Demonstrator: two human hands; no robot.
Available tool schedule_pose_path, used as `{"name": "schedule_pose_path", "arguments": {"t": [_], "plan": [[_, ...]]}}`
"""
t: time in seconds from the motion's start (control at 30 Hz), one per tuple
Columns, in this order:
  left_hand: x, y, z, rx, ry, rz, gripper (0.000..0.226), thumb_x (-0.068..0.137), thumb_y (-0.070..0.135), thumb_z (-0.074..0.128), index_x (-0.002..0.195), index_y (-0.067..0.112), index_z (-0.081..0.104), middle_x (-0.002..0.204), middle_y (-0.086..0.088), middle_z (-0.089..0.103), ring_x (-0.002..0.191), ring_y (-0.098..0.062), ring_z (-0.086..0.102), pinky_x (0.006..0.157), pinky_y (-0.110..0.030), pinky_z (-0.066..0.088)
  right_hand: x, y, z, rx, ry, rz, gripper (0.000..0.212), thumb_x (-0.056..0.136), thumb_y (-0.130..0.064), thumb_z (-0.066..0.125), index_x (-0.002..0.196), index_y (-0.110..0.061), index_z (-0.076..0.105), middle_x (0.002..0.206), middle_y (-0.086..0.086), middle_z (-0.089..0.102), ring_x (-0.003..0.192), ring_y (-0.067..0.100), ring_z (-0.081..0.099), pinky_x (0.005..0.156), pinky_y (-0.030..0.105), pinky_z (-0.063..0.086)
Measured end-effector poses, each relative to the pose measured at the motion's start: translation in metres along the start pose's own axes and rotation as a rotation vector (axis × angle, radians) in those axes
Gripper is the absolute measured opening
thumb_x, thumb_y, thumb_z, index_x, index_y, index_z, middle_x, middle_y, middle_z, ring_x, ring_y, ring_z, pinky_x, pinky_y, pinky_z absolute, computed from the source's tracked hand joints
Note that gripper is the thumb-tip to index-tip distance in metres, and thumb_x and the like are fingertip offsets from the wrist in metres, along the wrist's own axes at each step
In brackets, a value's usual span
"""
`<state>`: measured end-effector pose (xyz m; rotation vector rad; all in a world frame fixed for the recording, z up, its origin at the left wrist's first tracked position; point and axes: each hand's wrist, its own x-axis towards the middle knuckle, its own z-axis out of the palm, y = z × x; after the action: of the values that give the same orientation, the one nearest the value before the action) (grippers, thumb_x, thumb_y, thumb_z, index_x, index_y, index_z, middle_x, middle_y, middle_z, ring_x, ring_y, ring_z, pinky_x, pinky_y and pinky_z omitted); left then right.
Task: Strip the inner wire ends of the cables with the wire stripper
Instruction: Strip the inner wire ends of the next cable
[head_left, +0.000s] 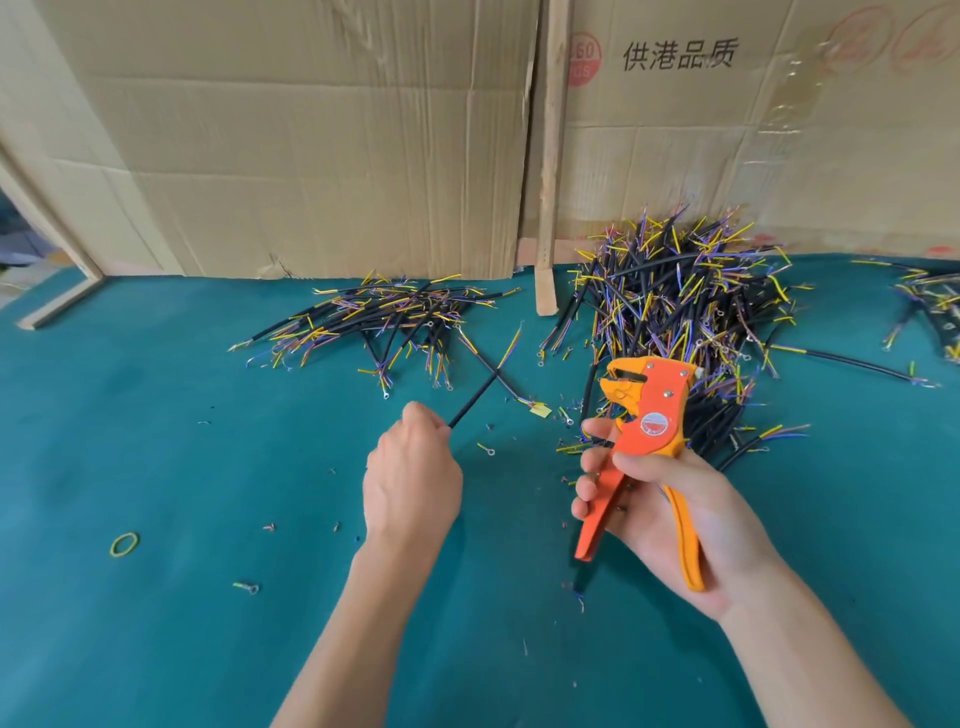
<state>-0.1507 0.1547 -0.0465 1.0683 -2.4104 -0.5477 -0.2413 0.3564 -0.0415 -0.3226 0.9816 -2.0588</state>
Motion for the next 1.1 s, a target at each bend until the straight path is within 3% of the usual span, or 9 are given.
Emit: {"name": "schedule_pose_path", "arguments": {"t": [0.07, 0.17, 0.23, 0.3, 0.43, 0.53, 0.73, 0.83, 1.1], "plan": [[-0.018, 0.007, -0.004, -0.186, 0.016, 0.065, 0.006, 0.100, 0.018, 0.054, 0.095, 0.020, 0.058, 0.085, 0.004, 0.068, 0.084, -0.026, 0.061, 0.075, -0.040, 0.049, 0.001, 0.000, 0.001, -0.032, 0.012, -0.008, 0.058, 0.074, -0.007, 0.068, 0.130, 0.006, 0.056, 0.109, 0.027, 0.069, 0.073, 0.032, 0.061, 0.069, 0.043, 0.057], [-0.042, 0.016, -0.004, -0.497, -0.058, 0.095, 0.016, 0.092, 0.014, 0.068, 0.084, 0.028, 0.065, 0.073, 0.015, 0.067, 0.066, -0.004, 0.061, 0.064, -0.017, 0.047, 0.002, 0.000, -0.001, -0.068, 0.029, -0.041, 0.058, 0.075, -0.007, 0.067, 0.130, 0.003, 0.056, 0.127, 0.026, 0.067, 0.075, 0.031, 0.064, 0.070, 0.042, 0.057], [-0.054, 0.017, 0.002, -0.639, -0.134, 0.047, 0.021, 0.090, 0.011, 0.072, 0.080, 0.029, 0.068, 0.072, 0.014, 0.068, 0.056, -0.004, 0.059, 0.058, -0.013, 0.045, 0.002, -0.001, -0.003, -0.078, 0.039, -0.064, 0.055, 0.073, -0.008, 0.070, 0.127, 0.002, 0.062, 0.132, 0.023, 0.065, 0.077, 0.032, 0.064, 0.071, 0.043, 0.056], [-0.061, 0.016, 0.004, -0.800, -0.163, -0.012, 0.020, 0.089, 0.010, 0.073, 0.081, 0.028, 0.072, 0.071, 0.006, 0.071, 0.055, -0.009, 0.061, 0.057, -0.018, 0.048, 0.002, -0.002, -0.005, -0.096, 0.049, -0.086, 0.050, 0.073, -0.008, 0.071, 0.122, 0.000, 0.068, 0.133, 0.021, 0.064, 0.078, 0.034, 0.065, 0.071, 0.043, 0.055], [-0.055, 0.015, -0.004, -1.150, -0.119, -0.089, 0.007, 0.083, 0.015, 0.080, 0.084, 0.021, 0.078, 0.071, -0.008, 0.073, 0.058, -0.015, 0.060, 0.057, -0.022, 0.049, 0.002, -0.003, -0.006, -0.190, 0.093, -0.115, 0.050, 0.074, -0.006, 0.068, 0.124, 0.000, 0.063, 0.130, 0.016, 0.067, 0.084, 0.033, 0.068, 0.071, 0.045, 0.052], [-0.045, 0.022, -0.015, -1.303, -0.067, -0.076, 0.007, 0.076, 0.022, 0.080, 0.077, 0.016, 0.078, 0.073, -0.006, 0.071, 0.058, -0.015, 0.057, 0.056, -0.021, 0.047, 0.000, -0.003, -0.002, -0.228, 0.055, -0.070, 0.052, 0.075, -0.006, 0.068, 0.126, 0.000, 0.060, 0.125, 0.021, 0.068, 0.091, 0.035, 0.067, 0.069, 0.047, 0.050], [-0.023, 0.054, -0.021, -1.289, 0.081, -0.039, 0.012, 0.089, 0.020, 0.074, 0.077, 0.022, 0.076, 0.071, 0.005, 0.069, 0.067, -0.011, 0.062, 0.060, -0.022, 0.051, -0.006, 0.014, 0.016, -0.089, -0.172, 0.132, 0.055, 0.074, -0.011, 0.077, 0.124, 0.006, 0.061, 0.124, 0.033, 0.064, 0.090, 0.036, 0.069, 0.071, 0.045, 0.056], [-0.019, 0.061, -0.014, -1.253, 0.075, -0.040, 0.012, 0.095, 0.016, 0.069, 0.083, 0.017, 0.075, 0.069, -0.002, 0.068, 0.056, -0.014, 0.063, 0.047, -0.024, 0.049, -0.006, 0.017, 0.021, -0.049, -0.232, 0.190, 0.063, 0.070, -0.016, 0.084, 0.125, 0.006, 0.062, 0.126, 0.031, 0.064, 0.090, 0.038, 0.070, 0.071, 0.046, 0.056], [-0.030, 0.044, 0.025, -1.259, -0.018, -0.178, 0.009, 0.090, 0.008, 0.072, 0.089, 0.015, 0.076, 0.069, -0.007, 0.067, 0.054, -0.015, 0.061, 0.041, -0.022, 0.042, 0.002, 0.006, 0.006, -0.040, 0.030, 0.006, 0.050, 0.075, -0.009, 0.067, 0.123, 0.003, 0.061, 0.126, 0.030, 0.065, 0.082, 0.034, 0.068, 0.070, 0.043, 0.057]]}}
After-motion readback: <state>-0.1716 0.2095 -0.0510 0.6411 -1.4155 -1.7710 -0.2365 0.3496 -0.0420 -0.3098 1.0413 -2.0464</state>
